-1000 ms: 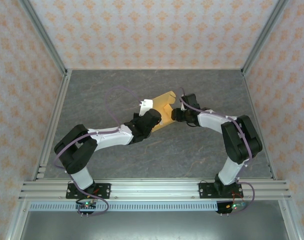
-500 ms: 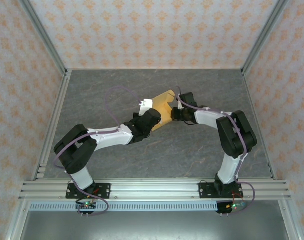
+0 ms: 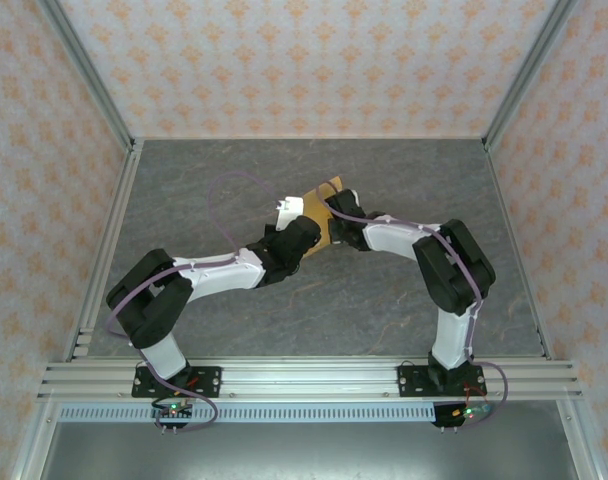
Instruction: Fold the paper box
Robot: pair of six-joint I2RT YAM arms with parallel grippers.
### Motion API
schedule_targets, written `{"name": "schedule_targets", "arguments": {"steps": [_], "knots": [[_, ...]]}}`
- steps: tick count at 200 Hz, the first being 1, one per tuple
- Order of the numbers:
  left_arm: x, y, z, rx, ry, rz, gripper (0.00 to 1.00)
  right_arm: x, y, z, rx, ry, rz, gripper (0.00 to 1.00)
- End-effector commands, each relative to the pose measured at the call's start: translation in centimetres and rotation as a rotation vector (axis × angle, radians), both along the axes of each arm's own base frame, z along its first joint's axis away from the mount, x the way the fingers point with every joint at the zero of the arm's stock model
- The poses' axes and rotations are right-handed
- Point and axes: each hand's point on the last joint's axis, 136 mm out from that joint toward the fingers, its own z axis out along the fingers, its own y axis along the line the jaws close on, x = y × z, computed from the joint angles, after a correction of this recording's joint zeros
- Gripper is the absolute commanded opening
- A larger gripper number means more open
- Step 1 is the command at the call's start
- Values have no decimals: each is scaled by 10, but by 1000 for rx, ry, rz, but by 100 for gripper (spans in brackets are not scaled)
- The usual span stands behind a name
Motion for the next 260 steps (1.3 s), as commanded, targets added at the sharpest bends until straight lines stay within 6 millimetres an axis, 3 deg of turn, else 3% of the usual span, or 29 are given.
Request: {"name": "schedule_targets", "arguments": {"steps": [1, 46, 87, 133, 149, 181, 218, 260], "knots": [[-5, -2, 9, 4, -5, -11, 0, -30, -45, -42, -248, 142, -34, 6], [-5, 2, 9, 27, -6, -3, 0, -22, -32, -30, -167, 138, 25, 17], [-6, 4, 10, 35, -7, 1, 0, -12, -22, -10, 85, 129, 18, 29], [-6, 5, 8, 39, -7, 3, 0, -6, -13, 18, 252, 103, 50, 55], [-6, 4, 7, 39, -6, 1, 0, -5, -11, 26, 285, 97, 64, 60], [-6, 4, 7, 36, -4, 2, 0, -1, -10, 36, 334, 85, 78, 62], [-7, 4, 8, 33, -6, 0, 0, 7, -9, 35, 342, 92, 103, 60], [-6, 4, 8, 33, -5, -2, 0, 21, 1, 33, 362, 125, 191, 43]]}}
